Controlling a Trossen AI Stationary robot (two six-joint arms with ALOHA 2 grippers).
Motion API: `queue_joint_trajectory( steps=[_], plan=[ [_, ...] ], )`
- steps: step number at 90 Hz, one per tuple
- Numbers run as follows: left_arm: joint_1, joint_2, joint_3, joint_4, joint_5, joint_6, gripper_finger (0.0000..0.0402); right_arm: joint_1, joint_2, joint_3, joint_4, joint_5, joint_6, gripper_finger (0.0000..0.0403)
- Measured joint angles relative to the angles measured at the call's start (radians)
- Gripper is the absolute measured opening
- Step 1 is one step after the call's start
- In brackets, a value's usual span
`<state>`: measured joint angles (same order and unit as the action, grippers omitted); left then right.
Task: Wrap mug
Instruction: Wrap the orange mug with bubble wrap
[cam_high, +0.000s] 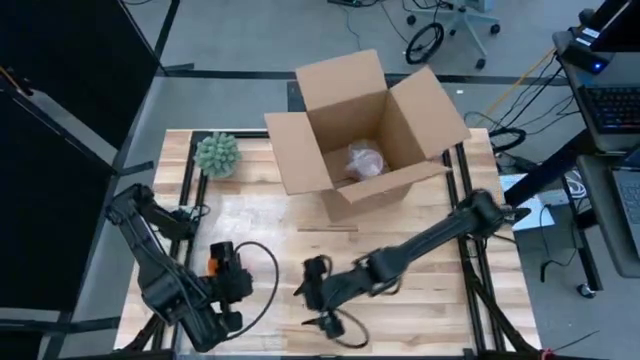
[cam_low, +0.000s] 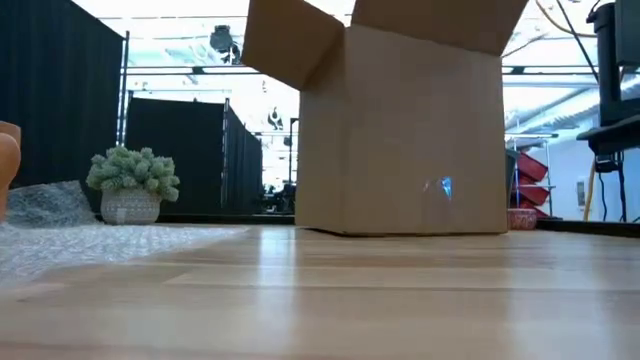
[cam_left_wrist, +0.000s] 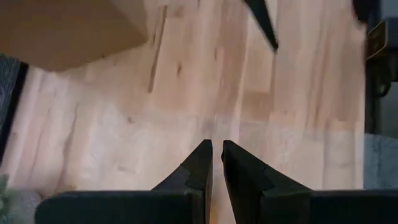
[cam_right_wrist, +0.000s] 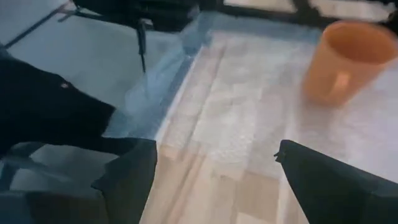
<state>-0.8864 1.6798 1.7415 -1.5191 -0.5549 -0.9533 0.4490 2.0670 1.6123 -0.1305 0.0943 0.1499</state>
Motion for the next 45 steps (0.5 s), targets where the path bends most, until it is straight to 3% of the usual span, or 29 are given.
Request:
queue_joint_trajectory(
  steps=[32,45],
  plan=[
    [-0.016,0.000,-0.210,0.085,-0.004,-0.140,0.0026,-0.076,0.258,0.001,0.313,0.066,0.071,0.0322],
    [-0.016,0.001,-0.246,0.136,-0.009,-0.142,0.0026,-0.094,0.319,0.001,0.352,0.071,0.075,0.0322]
  ],
)
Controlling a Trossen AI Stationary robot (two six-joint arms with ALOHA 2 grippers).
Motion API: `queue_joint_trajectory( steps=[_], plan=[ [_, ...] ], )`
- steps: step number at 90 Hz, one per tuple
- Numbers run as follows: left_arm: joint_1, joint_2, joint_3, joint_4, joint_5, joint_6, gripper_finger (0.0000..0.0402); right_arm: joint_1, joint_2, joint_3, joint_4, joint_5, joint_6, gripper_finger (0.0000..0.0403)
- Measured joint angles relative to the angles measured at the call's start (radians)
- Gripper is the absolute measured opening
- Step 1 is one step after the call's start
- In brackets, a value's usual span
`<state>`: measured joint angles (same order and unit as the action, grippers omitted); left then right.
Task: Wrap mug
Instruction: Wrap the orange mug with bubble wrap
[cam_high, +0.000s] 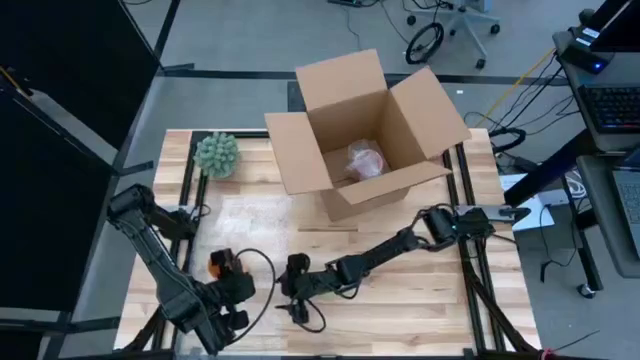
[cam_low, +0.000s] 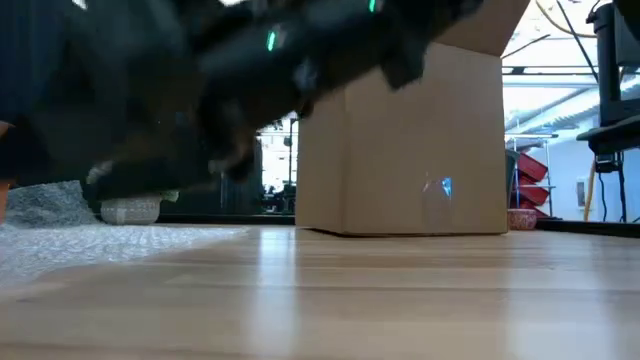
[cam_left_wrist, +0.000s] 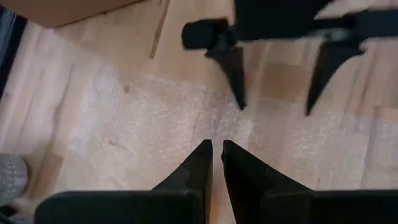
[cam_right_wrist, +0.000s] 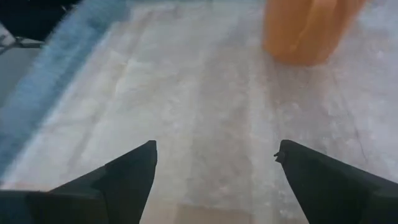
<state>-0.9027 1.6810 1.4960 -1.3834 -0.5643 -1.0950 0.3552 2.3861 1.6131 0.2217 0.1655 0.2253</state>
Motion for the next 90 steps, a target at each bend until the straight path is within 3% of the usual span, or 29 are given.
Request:
queue_joint_trajectory(
  steps=[22,65,90],
  plan=[
    [0.002,0.000,-0.010,0.051,-0.034,0.001,0.0026,-0.016,0.030,0.006,-0.066,0.012,0.013,0.0322],
    [0.011,0.000,-0.010,0.053,-0.049,0.006,0.0026,-0.001,-0.133,0.000,-0.617,-0.014,-0.068,0.0322],
    [0.012,0.001,-0.010,0.064,-0.073,0.010,0.0026,0.041,-0.221,-0.002,-0.534,-0.006,-0.056,0.0322]
  ],
)
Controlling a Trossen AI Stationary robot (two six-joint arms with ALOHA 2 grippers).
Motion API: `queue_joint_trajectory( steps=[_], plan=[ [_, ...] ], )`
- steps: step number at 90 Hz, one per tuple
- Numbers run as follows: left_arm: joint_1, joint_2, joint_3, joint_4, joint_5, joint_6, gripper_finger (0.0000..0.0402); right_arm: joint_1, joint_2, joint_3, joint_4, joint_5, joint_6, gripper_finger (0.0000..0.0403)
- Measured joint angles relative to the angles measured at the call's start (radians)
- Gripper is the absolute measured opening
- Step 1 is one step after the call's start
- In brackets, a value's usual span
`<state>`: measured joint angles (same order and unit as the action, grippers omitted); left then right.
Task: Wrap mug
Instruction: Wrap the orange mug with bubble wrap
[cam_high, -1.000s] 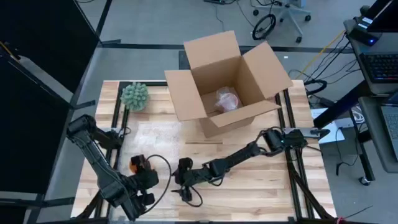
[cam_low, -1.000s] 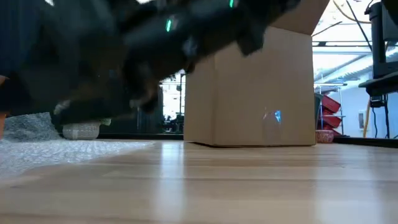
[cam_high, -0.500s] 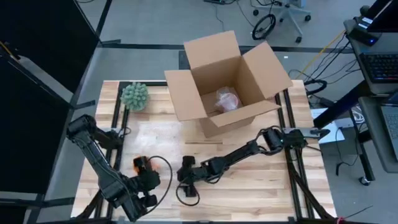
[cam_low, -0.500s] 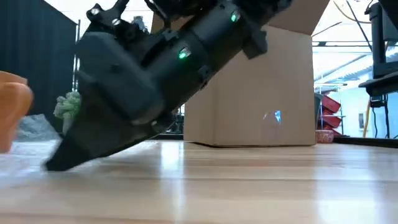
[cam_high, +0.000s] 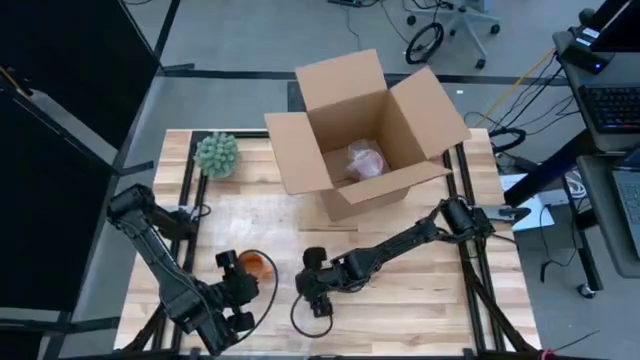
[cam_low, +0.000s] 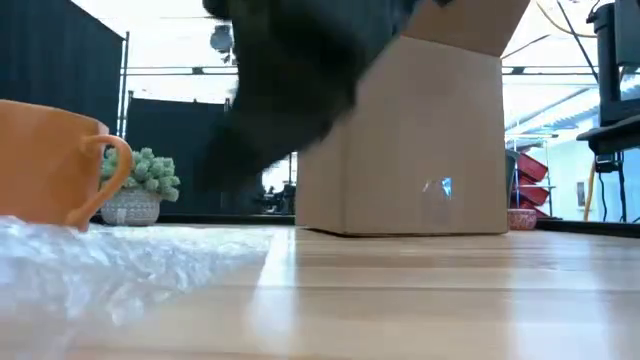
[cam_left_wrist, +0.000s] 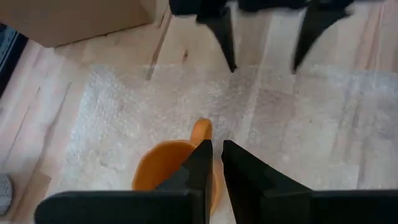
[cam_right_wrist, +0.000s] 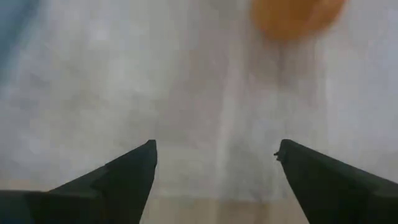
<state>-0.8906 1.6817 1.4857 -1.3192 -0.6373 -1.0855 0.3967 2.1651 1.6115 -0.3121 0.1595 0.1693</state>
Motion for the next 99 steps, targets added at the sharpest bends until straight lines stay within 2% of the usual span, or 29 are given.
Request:
queue_joint_trajectory(
  steps=[18,29,45,56,65,75,86,99],
  plan=[
    [0.008,0.000,0.000,0.058,0.005,0.000,0.0026,0.043,0.003,0.000,0.088,0.000,0.005,0.0322],
    [0.021,0.000,-0.006,0.143,0.089,0.051,0.0037,0.063,0.002,0.000,0.085,0.000,0.046,0.0322],
    [0.011,0.015,-0.038,0.378,0.177,0.150,0.0096,0.085,0.002,0.000,0.088,0.002,0.082,0.0322],
    [0.010,0.082,-0.039,0.449,0.268,0.153,0.0142,0.093,0.002,0.000,0.088,0.002,0.086,0.0322],
    [-0.004,0.155,-0.039,0.525,0.311,0.150,0.0162,0.096,0.002,0.000,0.088,0.003,0.085,0.0322],
    [-0.029,0.245,-0.039,0.627,0.377,0.137,0.0165,0.096,0.002,0.000,0.080,0.003,0.088,0.0322],
    [-0.053,0.344,0.015,0.641,0.456,0.091,0.0160,0.096,0.002,0.000,0.072,0.002,0.103,0.0322],
    [-0.080,0.417,0.097,0.663,0.478,0.070,0.0145,0.096,0.002,0.000,0.073,0.005,0.120,0.0322]
  ],
)
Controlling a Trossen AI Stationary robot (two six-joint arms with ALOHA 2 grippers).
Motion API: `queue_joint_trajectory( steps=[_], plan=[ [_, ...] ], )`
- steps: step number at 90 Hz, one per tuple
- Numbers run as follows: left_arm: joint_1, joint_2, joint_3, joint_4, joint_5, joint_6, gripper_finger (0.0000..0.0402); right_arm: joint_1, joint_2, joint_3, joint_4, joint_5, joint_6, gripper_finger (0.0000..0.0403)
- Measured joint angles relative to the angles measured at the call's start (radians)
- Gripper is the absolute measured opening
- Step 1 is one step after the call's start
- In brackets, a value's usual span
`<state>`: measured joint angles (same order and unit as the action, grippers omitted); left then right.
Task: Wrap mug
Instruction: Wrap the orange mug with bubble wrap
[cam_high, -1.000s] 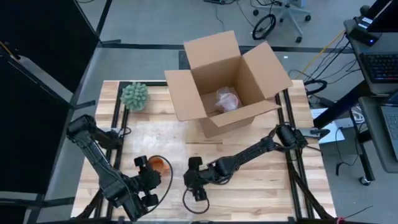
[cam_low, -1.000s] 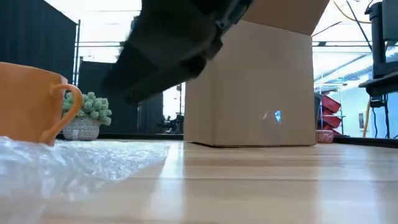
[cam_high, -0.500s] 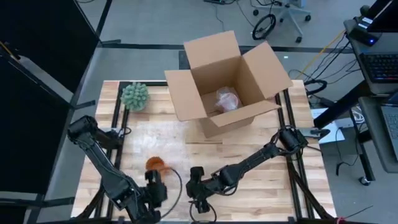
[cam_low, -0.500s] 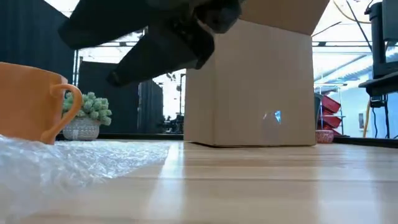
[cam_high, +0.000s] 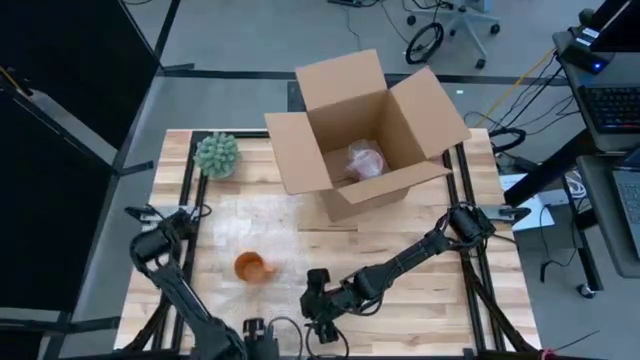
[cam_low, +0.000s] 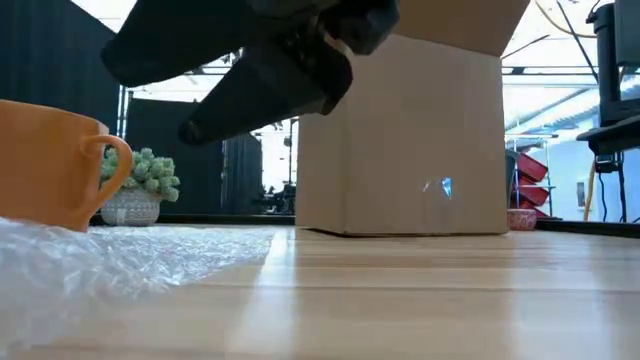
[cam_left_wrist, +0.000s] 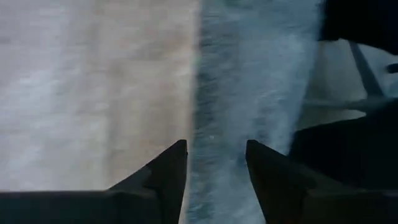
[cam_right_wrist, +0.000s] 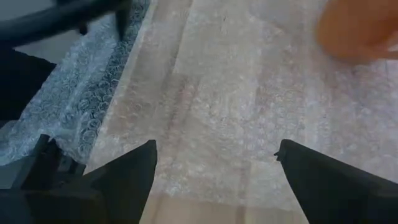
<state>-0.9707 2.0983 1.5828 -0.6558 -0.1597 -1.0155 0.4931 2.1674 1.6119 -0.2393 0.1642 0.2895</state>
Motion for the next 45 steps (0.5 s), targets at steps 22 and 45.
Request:
queue_joint_trajectory(
  steps=[22,45],
  plan=[
    [-0.011,0.069,0.018,-0.062,-0.001,-0.003,0.0116,0.010,0.000,0.000,0.003,0.029,0.068,0.0322],
    [-0.010,0.113,0.023,-0.066,-0.043,-0.027,0.0087,0.058,0.013,0.001,0.004,0.102,0.118,0.0322]
  ],
)
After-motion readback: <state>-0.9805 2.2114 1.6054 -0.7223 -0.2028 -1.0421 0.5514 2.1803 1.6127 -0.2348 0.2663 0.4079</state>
